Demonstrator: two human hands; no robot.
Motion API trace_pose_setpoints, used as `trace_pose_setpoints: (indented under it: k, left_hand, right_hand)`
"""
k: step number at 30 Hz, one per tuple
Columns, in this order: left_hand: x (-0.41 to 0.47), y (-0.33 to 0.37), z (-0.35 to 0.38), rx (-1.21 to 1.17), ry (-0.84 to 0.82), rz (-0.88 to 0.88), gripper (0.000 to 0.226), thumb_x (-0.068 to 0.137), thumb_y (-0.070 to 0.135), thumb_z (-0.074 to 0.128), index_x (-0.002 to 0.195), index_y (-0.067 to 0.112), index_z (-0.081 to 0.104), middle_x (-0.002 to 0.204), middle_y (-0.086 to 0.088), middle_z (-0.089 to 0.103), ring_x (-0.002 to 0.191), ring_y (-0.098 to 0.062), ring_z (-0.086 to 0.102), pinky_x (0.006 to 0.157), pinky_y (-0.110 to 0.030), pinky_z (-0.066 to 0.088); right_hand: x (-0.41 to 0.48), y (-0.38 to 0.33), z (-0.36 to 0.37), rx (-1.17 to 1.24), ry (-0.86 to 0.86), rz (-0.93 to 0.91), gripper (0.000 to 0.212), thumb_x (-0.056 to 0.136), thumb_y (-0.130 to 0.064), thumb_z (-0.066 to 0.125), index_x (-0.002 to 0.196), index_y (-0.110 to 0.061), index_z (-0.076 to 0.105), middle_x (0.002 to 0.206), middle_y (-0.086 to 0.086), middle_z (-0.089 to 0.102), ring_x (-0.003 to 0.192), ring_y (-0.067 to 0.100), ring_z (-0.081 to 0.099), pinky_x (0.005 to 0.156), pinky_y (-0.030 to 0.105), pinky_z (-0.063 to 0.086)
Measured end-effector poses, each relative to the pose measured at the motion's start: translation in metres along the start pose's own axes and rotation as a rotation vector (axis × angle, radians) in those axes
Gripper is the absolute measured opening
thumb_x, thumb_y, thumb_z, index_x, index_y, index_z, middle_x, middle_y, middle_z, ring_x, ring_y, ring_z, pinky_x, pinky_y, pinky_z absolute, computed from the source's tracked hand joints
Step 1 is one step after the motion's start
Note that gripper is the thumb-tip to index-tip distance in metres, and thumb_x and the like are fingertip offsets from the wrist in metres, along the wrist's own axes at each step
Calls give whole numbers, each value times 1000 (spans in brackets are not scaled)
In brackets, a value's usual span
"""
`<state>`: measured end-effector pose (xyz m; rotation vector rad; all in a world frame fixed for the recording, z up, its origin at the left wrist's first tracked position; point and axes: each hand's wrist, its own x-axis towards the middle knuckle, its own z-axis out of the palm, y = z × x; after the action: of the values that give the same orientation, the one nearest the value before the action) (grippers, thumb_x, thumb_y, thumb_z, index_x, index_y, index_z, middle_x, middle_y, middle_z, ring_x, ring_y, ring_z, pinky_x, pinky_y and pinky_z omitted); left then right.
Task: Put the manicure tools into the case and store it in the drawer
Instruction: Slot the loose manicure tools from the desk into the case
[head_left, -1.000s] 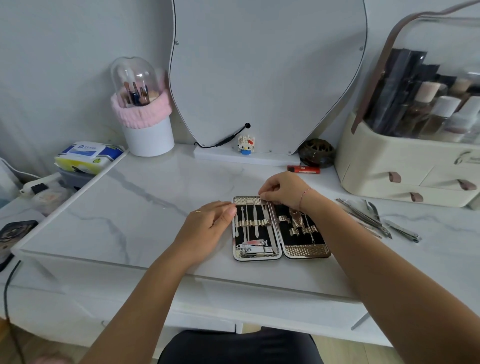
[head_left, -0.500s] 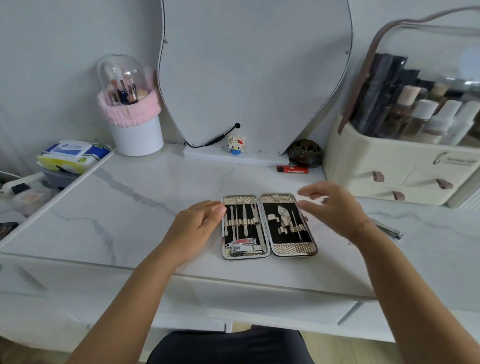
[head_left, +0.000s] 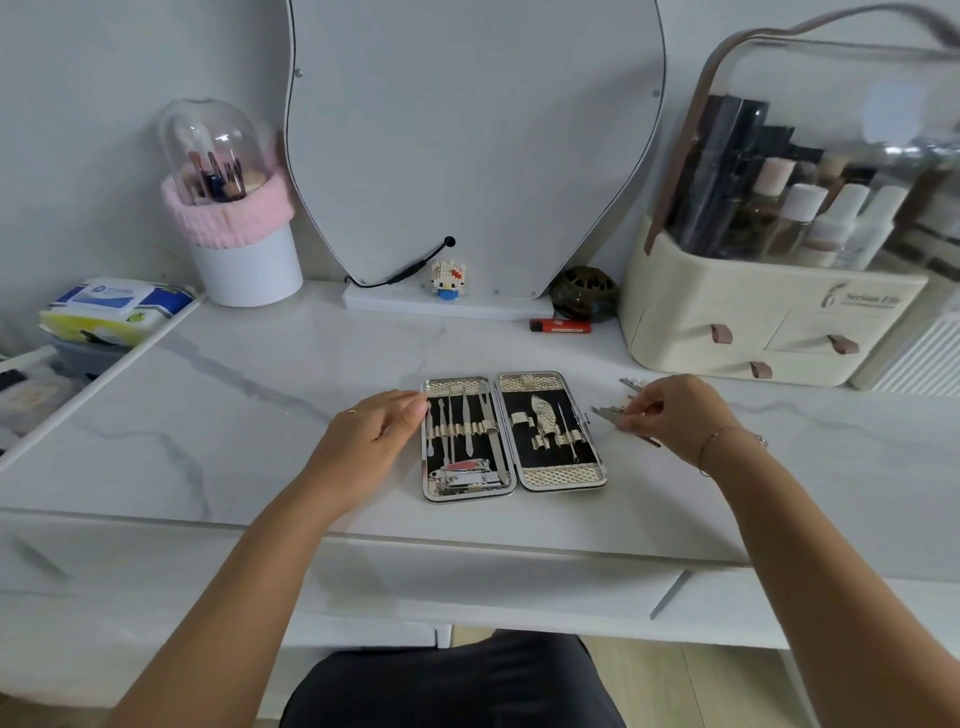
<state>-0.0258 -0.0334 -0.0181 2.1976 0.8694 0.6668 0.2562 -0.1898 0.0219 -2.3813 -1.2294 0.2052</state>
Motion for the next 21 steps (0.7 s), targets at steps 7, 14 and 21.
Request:
trace_pose_setpoints:
  k: [7, 14, 21]
  left_hand:
    - [-1, 2, 0, -14, 3, -2, 52, 90, 54, 31, 120, 26, 63, 113, 25, 53, 110, 3, 46, 85, -4, 28]
    - [0, 0, 0, -23, 5, -8, 55, 88, 56, 31, 121, 26, 62, 118, 23, 53, 112, 3, 45, 89, -10, 29]
    - [0, 0, 0, -16, 3, -5, 55, 88, 57, 29, 123, 28, 61, 120, 23, 52, 113, 2, 45, 92, -16, 30]
  right_hand:
    - [1, -6, 0, -71, -51, 44, 8, 76, -24, 73, 74, -17, 72, 64, -3, 59, 74, 20, 57, 70, 29, 47]
    - [-8, 0, 5, 19, 67, 44, 10, 72, -28, 76, 70, -27, 65, 72, -6, 59, 79, 18, 57, 78, 32, 46]
    - [-10, -1, 9, 44, 62, -93, 16, 78, -16, 68, 73, -31, 70, 81, 1, 65, 79, 19, 56, 77, 33, 47]
